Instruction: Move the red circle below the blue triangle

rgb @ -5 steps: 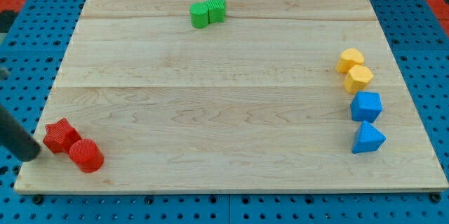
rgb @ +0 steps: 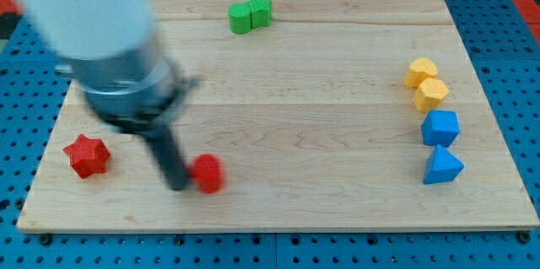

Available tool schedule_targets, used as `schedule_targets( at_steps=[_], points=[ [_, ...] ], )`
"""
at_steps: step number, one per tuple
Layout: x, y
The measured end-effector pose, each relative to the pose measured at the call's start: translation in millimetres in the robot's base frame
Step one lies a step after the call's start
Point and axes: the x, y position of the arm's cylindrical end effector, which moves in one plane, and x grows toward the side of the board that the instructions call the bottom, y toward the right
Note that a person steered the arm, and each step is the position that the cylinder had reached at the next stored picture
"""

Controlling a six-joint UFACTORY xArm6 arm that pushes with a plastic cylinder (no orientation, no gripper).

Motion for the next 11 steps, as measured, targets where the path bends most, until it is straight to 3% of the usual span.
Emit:
schedule_targets(
  at_steps=[1, 2, 3, 5, 6, 7, 8, 11],
  points=[
    [4, 79],
    [-29, 38],
    [-26, 114],
    [10, 185],
    [-9, 124],
    [-41, 154],
    [-40, 180],
    [20, 226]
  ],
)
